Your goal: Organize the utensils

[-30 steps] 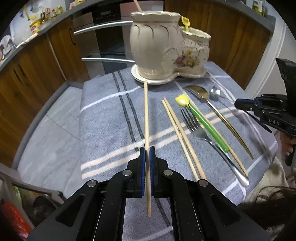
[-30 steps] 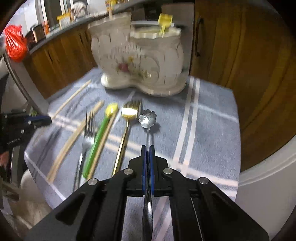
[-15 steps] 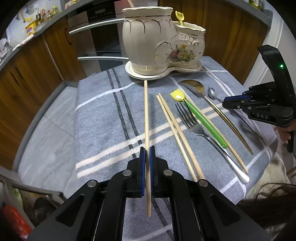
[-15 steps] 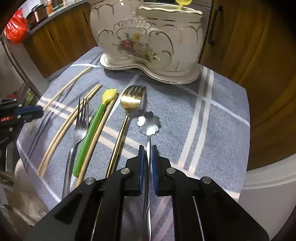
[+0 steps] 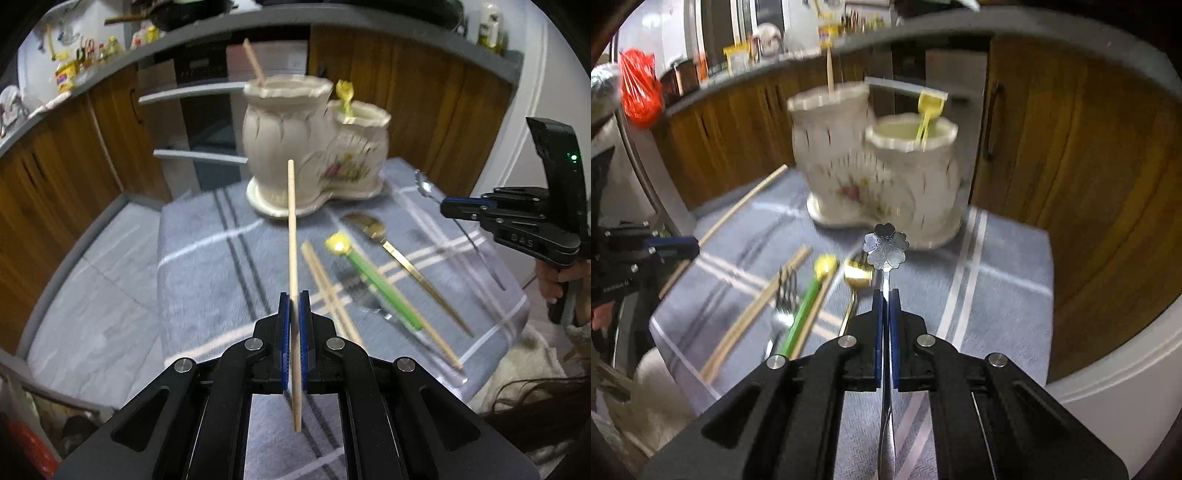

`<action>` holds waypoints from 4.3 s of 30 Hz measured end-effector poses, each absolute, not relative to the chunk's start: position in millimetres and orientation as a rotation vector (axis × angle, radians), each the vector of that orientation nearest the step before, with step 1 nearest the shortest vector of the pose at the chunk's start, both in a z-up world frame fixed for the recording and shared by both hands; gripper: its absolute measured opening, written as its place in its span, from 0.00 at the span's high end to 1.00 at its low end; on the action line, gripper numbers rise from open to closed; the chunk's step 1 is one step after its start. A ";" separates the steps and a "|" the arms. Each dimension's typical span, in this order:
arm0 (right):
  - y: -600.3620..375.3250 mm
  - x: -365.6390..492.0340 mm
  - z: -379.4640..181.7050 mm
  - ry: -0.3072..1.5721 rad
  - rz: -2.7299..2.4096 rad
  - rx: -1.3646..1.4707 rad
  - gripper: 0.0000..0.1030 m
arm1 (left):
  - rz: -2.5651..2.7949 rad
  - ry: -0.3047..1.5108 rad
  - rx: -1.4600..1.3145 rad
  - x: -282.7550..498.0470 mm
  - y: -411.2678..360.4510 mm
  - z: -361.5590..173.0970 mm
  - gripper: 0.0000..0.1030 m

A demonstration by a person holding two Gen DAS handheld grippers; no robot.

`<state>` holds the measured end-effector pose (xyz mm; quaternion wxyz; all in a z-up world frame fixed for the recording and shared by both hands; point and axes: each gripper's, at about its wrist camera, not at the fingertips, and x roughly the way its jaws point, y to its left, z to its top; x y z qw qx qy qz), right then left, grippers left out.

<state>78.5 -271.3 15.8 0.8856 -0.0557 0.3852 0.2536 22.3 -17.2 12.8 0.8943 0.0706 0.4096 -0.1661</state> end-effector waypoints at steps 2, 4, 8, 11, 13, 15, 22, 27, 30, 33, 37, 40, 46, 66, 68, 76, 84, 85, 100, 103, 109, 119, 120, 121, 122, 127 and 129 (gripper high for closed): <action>-270.3 76.3 26.7 0.748 0.527 -0.110 0.97 | -0.363 0.832 0.148 21.1 -21.3 19.2 0.95; -272.2 77.0 38.9 0.706 0.534 -0.097 0.97 | -0.402 0.801 0.137 20.0 -25.6 27.7 0.95; -275.6 80.3 61.2 0.597 0.527 -0.055 0.97 | -0.441 0.705 0.119 22.6 -33.5 46.8 0.95; -280.1 90.7 74.6 0.537 0.516 -0.003 0.97 | -0.460 0.629 0.086 31.5 -34.4 63.1 0.95; -282.7 100.9 82.8 0.511 0.506 0.036 0.97 | -0.464 0.572 0.066 41.2 -35.0 73.2 0.95; -283.9 110.2 90.6 0.487 0.506 0.067 0.97 | -0.463 0.517 0.052 50.2 -35.7 82.4 0.95; -283.7 141.4 118.7 0.356 0.495 0.172 0.97 | -0.448 0.355 -0.060 89.9 -26.6 111.6 0.95; -277.1 157.9 130.3 0.245 0.474 0.197 0.97 | -0.448 0.283 -0.106 118.9 -29.6 118.2 0.95; -272.7 169.5 128.9 0.191 0.445 0.214 0.97 | -0.446 0.242 -0.161 136.7 -28.0 111.3 0.95; -270.6 187.3 120.5 0.173 0.408 0.257 0.97 | -0.432 0.227 -0.217 153.6 -24.7 100.1 0.95; -268.8 204.7 104.8 0.196 0.378 0.298 0.97 | -0.410 0.223 -0.214 166.5 -29.5 88.0 0.95; -267.3 211.8 96.3 0.188 0.342 0.297 0.97 | -0.392 0.207 -0.180 167.5 -34.7 79.4 0.95; -265.8 218.5 80.6 0.192 0.298 0.274 0.97 | -0.398 0.210 -0.166 161.1 -34.5 66.2 0.95; -275.3 189.8 56.0 0.291 0.353 0.251 0.97 | -0.374 0.286 -0.109 135.3 -22.8 46.2 0.95; -276.3 188.2 54.7 0.300 0.354 0.248 0.97 | -0.373 0.300 -0.107 133.8 -21.0 44.8 0.95; -275.7 180.2 47.9 0.333 0.365 0.222 0.97 | -0.364 0.311 -0.095 131.1 -20.9 46.1 0.94; -277.5 179.4 44.6 0.355 0.372 0.222 0.97 | -0.350 0.318 -0.086 129.4 -20.6 49.4 0.86; -277.5 179.6 44.0 0.359 0.373 0.223 0.97 | -0.348 0.318 -0.087 129.3 -19.8 49.5 0.84; -281.5 196.4 42.8 0.413 0.341 0.257 0.96 | -0.336 0.325 -0.111 125.7 -10.3 49.8 0.70; -280.3 195.6 42.3 0.419 0.336 0.255 0.90 | -0.332 0.322 -0.109 123.5 -10.0 51.2 0.70; -283.7 190.7 46.7 0.417 0.344 0.272 0.71 | -0.325 0.329 -0.104 119.2 -8.2 54.3 0.66; -300.9 150.1 48.9 0.464 0.352 0.231 0.14 | -0.260 0.361 -0.081 99.7 -3.8 60.4 0.14; -302.8 145.8 47.3 0.472 0.355 0.225 0.11 | -0.254 0.367 -0.075 97.1 -3.8 60.6 0.13; -303.5 140.1 45.4 0.487 0.356 0.208 0.06 | -0.248 0.374 -0.066 94.0 -4.4 60.5 0.11; -303.9 134.2 43.4 0.498 0.354 0.189 0.05 | -0.244 0.384 -0.056 90.8 -5.5 60.2 0.09; -311.2 111.3 32.7 0.549 0.304 0.133 0.05 | -0.205 0.475 0.022 77.8 -13.8 52.3 0.06; -314.5 106.1 28.0 0.576 0.297 0.132 0.05 | -0.209 0.499 0.037 71.9 -15.3 47.4 0.06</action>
